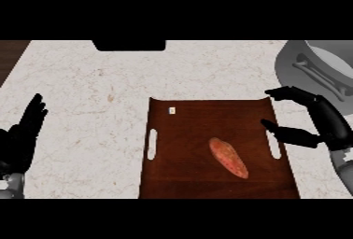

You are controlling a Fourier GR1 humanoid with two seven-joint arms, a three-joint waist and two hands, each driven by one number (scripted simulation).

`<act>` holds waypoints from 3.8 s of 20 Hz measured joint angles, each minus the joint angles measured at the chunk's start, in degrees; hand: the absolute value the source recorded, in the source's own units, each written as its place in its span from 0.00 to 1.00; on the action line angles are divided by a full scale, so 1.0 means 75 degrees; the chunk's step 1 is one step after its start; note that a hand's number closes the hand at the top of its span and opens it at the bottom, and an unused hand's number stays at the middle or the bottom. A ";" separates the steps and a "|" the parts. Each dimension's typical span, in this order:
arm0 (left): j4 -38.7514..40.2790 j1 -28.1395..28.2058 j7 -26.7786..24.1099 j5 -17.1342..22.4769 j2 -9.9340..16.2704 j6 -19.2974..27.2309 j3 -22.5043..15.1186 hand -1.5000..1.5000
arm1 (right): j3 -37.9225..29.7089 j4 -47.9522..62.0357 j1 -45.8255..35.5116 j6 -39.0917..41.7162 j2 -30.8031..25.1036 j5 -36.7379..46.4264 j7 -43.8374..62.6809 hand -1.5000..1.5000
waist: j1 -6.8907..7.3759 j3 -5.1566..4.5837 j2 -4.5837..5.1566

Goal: Pick the sweet potato from the tray and place it in the pot

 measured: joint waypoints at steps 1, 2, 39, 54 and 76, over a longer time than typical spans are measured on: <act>-0.0017 0.0052 0.0014 -0.0022 0.0048 -0.0051 -0.0016 0.50 | 0.0084 0.0024 0.0255 -0.0168 -0.0050 0.0359 -0.0447 0.00 | -0.0016 0.0010 -0.0003; 0.0003 0.0083 0.0034 -0.0068 0.0020 -0.0056 -0.0063 0.50 | 0.0092 0.0060 0.0528 -0.0327 -0.0052 0.0587 -0.0909 0.00 | -0.0030 0.0019 -0.0001; -0.0175 0.0260 0.0277 -0.0977 -0.0533 -0.0690 0.0271 0.50 | 0.2098 -0.0649 -0.2404 0.6082 0.1022 0.1124 0.5683 0.00 | 0.0129 0.0025 0.0014; -0.0457 0.0399 0.0490 -0.1405 -0.0901 -0.1100 0.0676 0.50 | 0.2173 0.0469 -0.2062 0.6605 0.2497 0.3061 0.5628 0.00 | 0.0100 0.0030 0.0014; -0.0635 0.0474 0.0536 -0.1994 -0.1487 -0.1668 0.1349 0.50 | 0.1772 0.1167 -0.1517 0.6852 0.3142 0.5609 0.3707 1.00 | 0.0103 0.0015 -0.0024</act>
